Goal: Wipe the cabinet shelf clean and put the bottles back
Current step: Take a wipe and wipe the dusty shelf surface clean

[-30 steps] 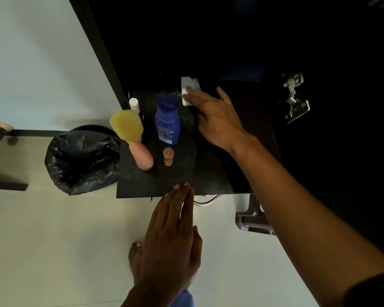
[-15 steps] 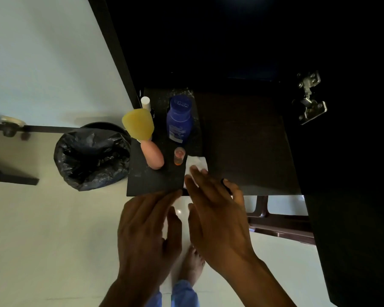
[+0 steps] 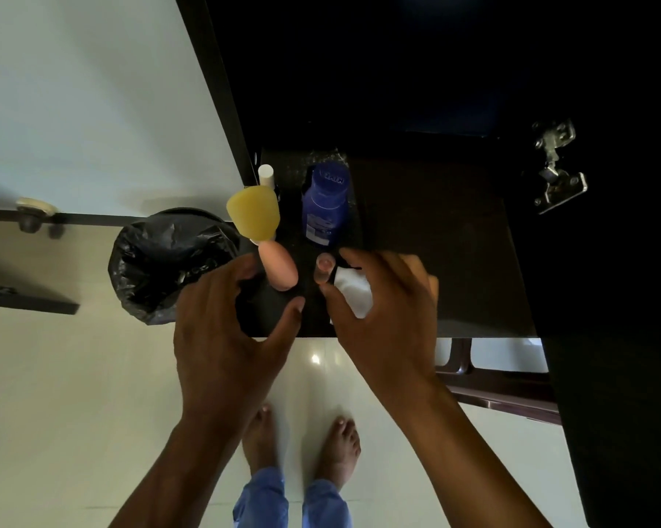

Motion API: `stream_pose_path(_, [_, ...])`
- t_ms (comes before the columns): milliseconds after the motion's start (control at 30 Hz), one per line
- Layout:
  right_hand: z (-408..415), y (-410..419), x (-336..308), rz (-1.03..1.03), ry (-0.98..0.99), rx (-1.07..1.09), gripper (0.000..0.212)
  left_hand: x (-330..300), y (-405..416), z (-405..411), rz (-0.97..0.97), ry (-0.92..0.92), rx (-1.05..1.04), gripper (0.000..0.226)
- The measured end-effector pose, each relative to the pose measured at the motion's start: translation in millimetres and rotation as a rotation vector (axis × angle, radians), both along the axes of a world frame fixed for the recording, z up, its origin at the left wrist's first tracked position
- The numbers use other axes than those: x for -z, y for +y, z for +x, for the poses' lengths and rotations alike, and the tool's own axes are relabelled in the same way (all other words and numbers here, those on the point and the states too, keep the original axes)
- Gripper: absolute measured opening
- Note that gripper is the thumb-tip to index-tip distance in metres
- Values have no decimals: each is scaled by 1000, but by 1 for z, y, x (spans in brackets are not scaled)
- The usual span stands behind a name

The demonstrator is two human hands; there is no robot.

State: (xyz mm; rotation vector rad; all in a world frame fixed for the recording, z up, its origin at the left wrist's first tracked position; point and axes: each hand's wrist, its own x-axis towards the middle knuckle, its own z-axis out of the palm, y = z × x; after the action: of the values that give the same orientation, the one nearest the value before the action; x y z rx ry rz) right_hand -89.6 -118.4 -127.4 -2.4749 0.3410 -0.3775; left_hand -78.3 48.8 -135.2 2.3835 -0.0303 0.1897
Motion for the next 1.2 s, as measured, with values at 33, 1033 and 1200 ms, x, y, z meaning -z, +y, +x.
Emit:
stream_pose_path(33, [5, 2, 1, 15, -5, -19, 29, 1, -2, 2, -3, 14, 0, 60])
stream_pose_path(1033, [51, -109, -17, -43, 9, 274, 27, 0, -132, 18, -173, -5, 260, 33])
stream_pose_path(1200, [80, -139, -10, -68, -4, 380, 21, 6, -183, 71, -125, -127, 233, 41])
